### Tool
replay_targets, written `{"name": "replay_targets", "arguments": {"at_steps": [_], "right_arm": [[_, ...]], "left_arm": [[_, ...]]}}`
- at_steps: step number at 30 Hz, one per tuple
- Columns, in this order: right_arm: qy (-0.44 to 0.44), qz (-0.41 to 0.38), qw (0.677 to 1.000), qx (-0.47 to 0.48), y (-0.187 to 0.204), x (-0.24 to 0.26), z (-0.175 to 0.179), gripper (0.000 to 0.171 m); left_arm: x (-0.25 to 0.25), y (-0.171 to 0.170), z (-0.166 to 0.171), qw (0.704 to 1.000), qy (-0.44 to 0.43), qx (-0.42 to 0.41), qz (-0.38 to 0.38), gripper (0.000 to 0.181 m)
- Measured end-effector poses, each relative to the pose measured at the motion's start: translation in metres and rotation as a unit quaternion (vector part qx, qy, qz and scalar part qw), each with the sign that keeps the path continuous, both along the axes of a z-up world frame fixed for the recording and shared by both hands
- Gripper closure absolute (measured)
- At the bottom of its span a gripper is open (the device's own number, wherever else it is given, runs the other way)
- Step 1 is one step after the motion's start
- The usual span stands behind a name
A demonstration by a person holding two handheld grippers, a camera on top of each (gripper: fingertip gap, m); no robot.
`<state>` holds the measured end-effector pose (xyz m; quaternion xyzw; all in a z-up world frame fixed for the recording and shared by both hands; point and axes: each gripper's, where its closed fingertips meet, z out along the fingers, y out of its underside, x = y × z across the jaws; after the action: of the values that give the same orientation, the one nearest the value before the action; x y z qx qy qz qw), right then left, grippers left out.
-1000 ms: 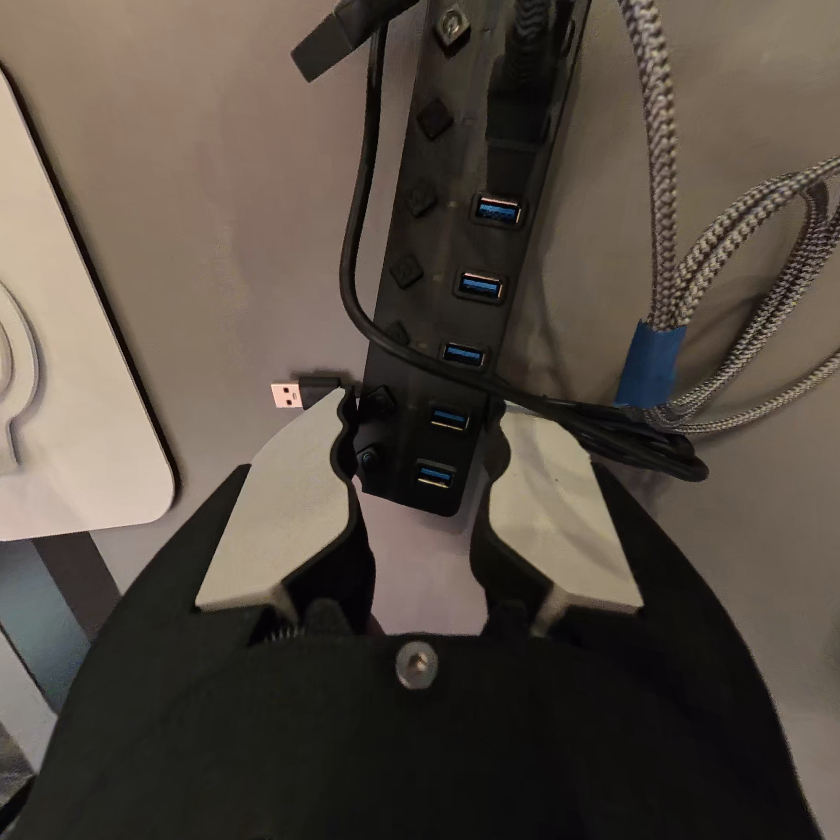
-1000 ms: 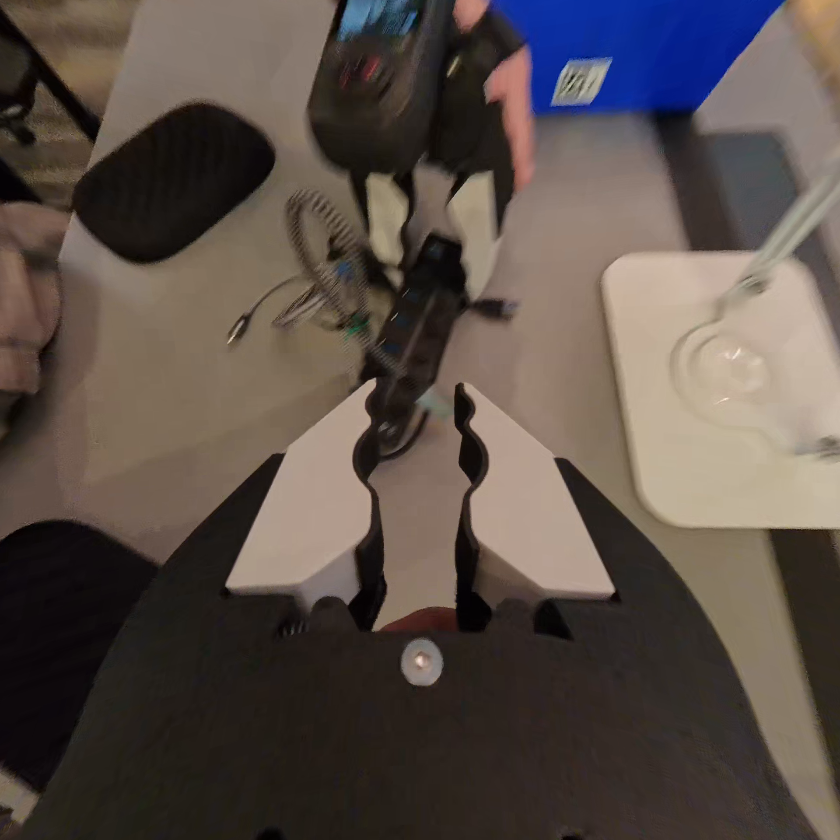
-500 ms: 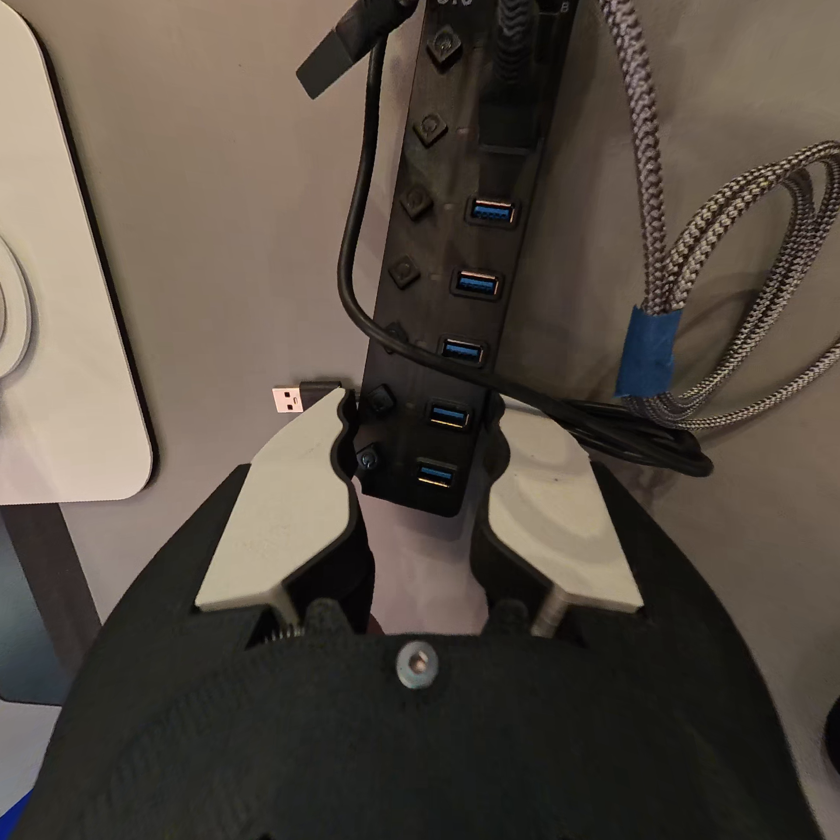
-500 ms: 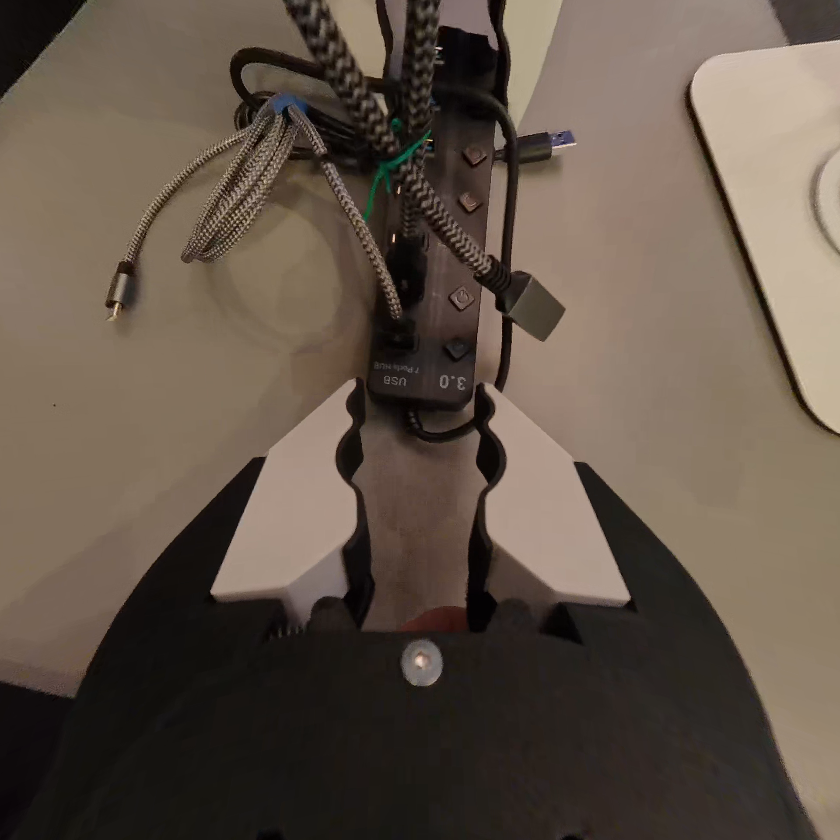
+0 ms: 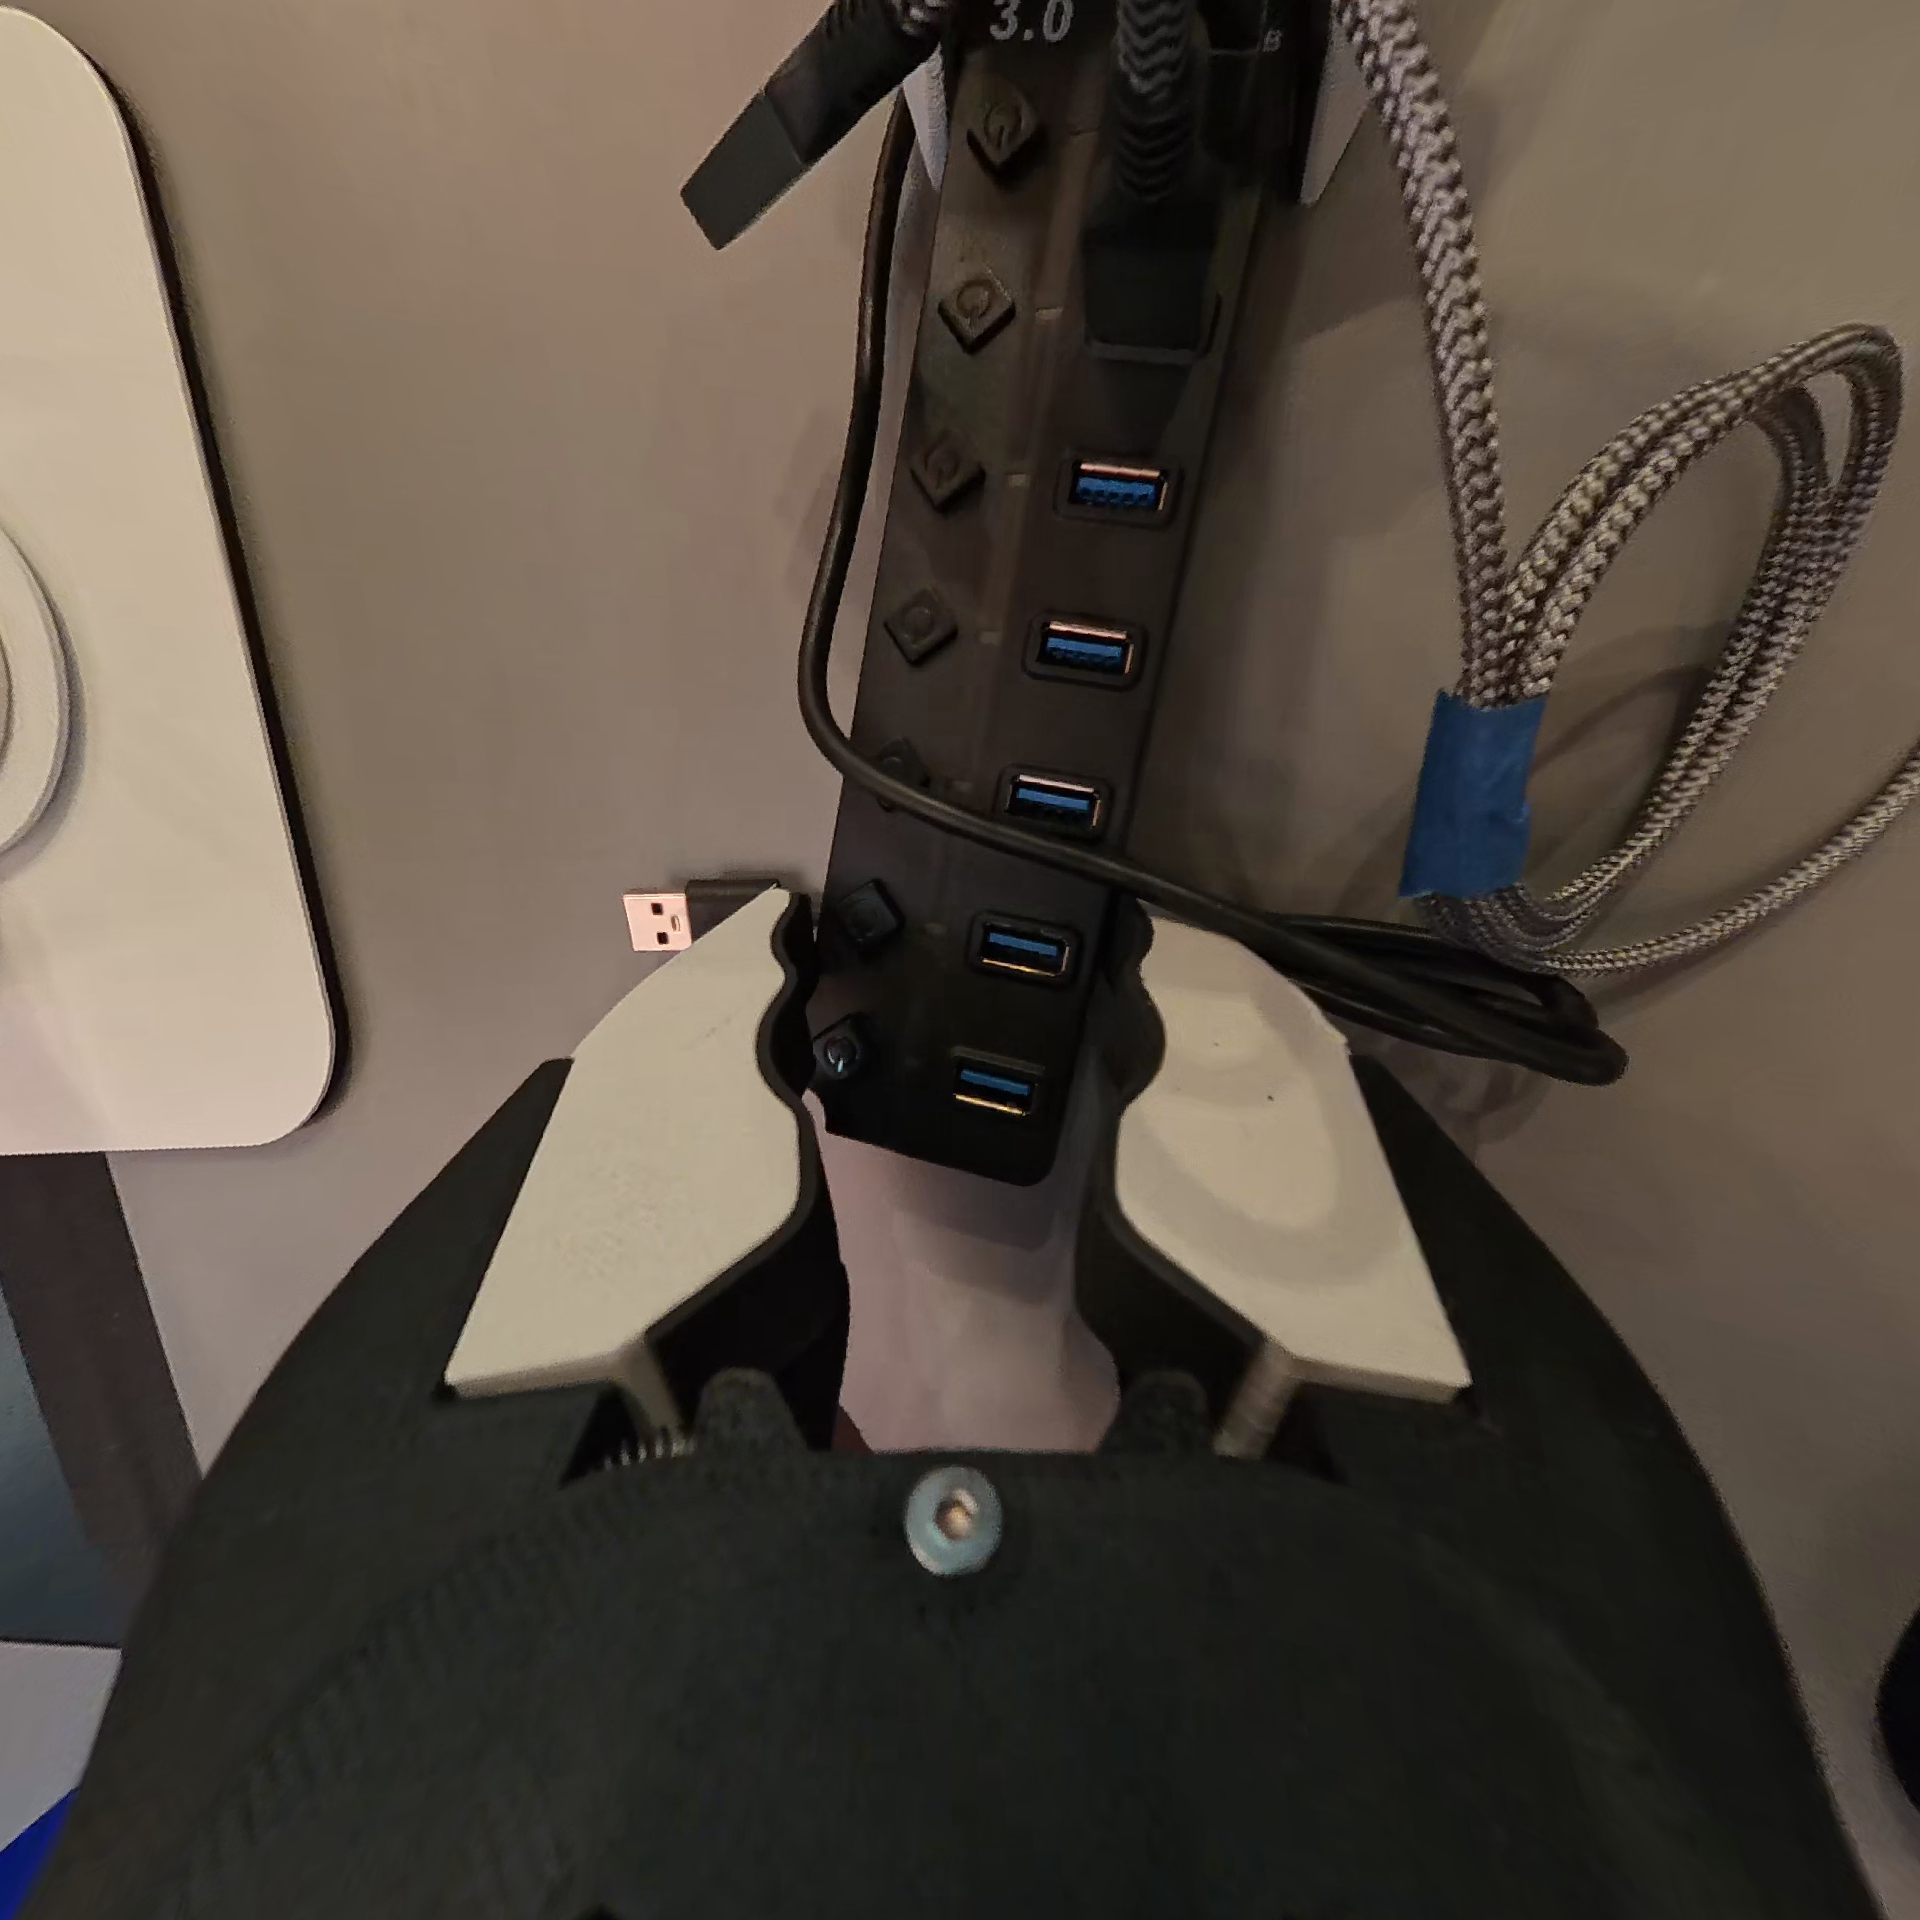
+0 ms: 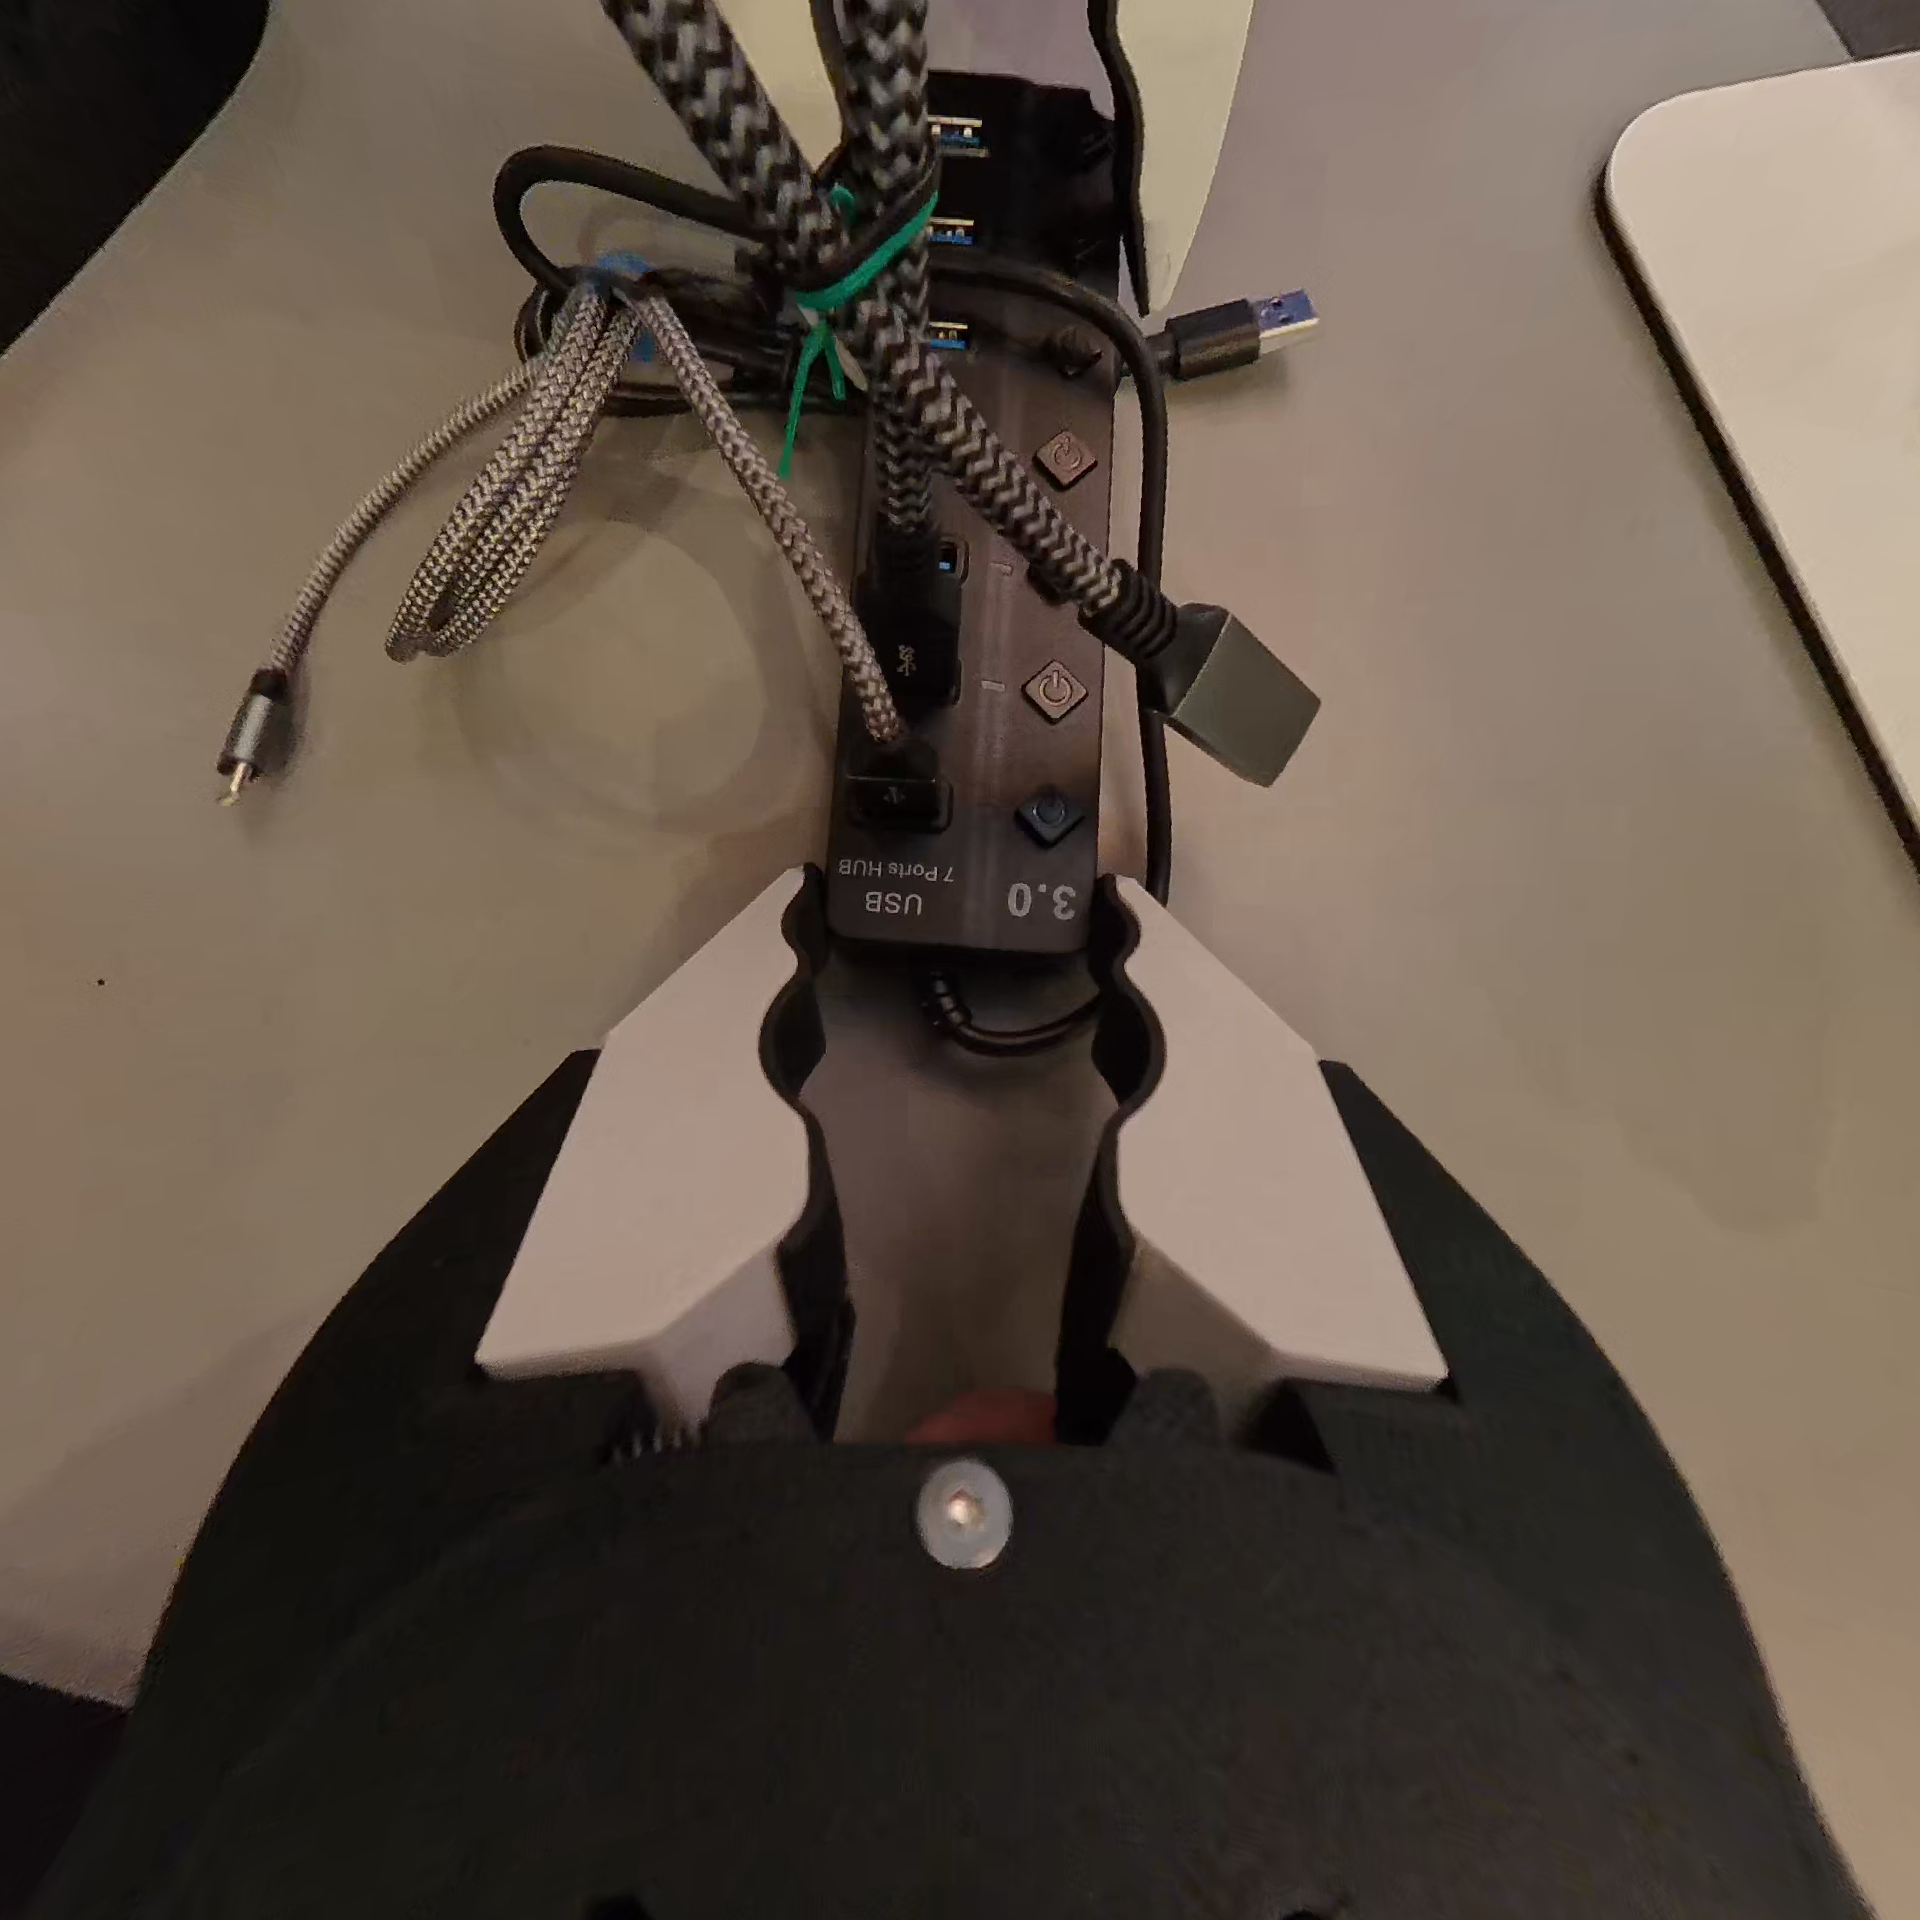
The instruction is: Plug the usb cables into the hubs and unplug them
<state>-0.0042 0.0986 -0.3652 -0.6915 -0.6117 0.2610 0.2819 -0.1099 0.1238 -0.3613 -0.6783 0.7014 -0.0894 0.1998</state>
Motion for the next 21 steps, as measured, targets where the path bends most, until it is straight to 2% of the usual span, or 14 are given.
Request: {"name": "replay_targets", "arguments": {"at_steps": [4, 8, 10, 13, 16, 21], "right_arm": [[0.000, 0.007, 1.000, 0.002, 0.002, 0.001, 0.007, 0.122], [-0.004, 0.013, 1.000, 0.007, 0.002, 0.002, 0.012, 0.122], [-0.013, 0.017, 1.000, 0.015, 0.003, 0.002, 0.014, 0.122], [-0.022, 0.023, 0.999, 0.021, 0.003, 0.001, 0.022, 0.122], [-0.030, 0.034, 0.999, 0.029, 0.001, 0.000, 0.035, 0.122], [-0.051, 0.052, 0.997, 0.037, -0.005, -0.003, 0.049, 0.122]], "left_arm": [[-0.005, 0.003, 0.015, 1.000, -0.015, 0.004, 0.008, 0.127], [-0.010, 0.012, 0.064, 0.998, -0.047, 0.028, 0.024, 0.122], [0.004, 0.005, 0.084, 0.997, -0.068, 0.031, 0.007, 0.118], [0.027, -0.011, 0.070, 0.998, -0.026, 0.037, -0.037, 0.109], [0.037, -0.013, 0.049, 0.999, -0.012, 0.028, -0.043, 0.103], [0.049, -0.021, 0.025, 0.998, -0.006, 0.009, -0.058, 0.104]]}}
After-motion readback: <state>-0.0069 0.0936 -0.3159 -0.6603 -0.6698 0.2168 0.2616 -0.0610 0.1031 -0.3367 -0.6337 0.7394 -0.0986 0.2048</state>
